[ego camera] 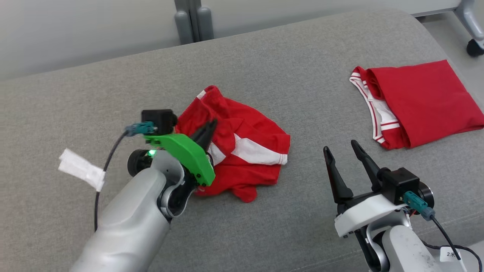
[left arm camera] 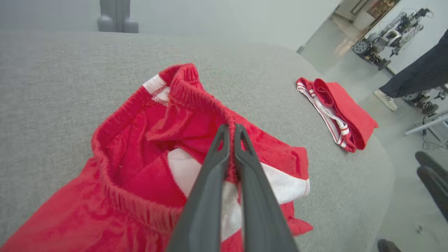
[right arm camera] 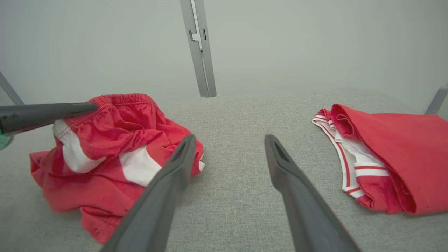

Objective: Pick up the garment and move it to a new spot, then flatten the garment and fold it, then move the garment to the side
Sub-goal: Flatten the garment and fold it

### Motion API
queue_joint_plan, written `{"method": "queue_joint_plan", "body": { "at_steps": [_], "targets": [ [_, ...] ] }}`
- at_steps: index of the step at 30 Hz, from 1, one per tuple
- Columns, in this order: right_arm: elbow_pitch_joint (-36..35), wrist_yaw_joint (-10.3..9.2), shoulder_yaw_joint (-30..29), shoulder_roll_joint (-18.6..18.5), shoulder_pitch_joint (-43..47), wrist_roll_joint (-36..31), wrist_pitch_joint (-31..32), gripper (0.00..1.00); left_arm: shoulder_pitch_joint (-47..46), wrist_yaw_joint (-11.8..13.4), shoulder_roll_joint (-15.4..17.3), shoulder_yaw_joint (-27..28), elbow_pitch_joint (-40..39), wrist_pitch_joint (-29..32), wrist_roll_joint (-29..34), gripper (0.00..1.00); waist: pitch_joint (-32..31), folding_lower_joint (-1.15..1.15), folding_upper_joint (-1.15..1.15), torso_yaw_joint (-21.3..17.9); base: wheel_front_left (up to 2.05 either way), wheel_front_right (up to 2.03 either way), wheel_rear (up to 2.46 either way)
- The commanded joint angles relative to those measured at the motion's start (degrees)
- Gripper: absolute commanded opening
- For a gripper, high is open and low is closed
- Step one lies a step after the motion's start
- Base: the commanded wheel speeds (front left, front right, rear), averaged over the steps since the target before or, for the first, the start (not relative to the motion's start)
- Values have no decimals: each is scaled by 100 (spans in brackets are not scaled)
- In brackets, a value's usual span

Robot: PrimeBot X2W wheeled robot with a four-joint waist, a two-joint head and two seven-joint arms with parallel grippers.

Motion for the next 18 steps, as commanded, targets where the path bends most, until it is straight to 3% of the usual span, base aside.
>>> {"method": "queue_joint_plan", "body": {
  "at_steps": [1, 5, 8, 12, 16, 17, 18],
  "targets": [
    [-10, -9, 3, 17, 43, -33, 7, 100, 138, 85, -6, 267, -88, -234, -214, 0, -68, 0, 0, 151, 0, 0, 0],
    [-39, -9, -13, -13, 108, -52, 46, 100, 673, 323, 65, 999, -328, -798, -808, 0, -152, 0, 0, 362, 0, 0, 0],
    [-63, -10, -11, -27, 159, -58, 88, 100, 1028, 644, 222, 1247, -425, -953, -966, 0, -212, 0, 0, 515, 0, 0, 0],
    [-102, -10, 17, -58, 181, -49, 127, 100, 1415, 1099, 375, 1364, -405, -1067, -933, 0, -282, 0, 0, 677, 0, 0, 0],
    [-126, -10, 50, -71, 204, -40, 155, 100, 1579, 1320, 437, 1312, -322, -1136, -835, 0, -328, 0, 0, 758, 0, 0, 0],
    [-129, -10, 57, -70, 203, -41, 163, 100, 1593, 1322, 443, 1291, -312, -1152, -800, 7, -336, 0, 0, 767, 0, 0, 0],
    [-134, -10, 66, -70, 205, -40, 172, 100, 1603, 1330, 450, 1261, -288, -1178, -764, 76, -347, 0, 0, 776, 0, 0, 0]
  ]
}}
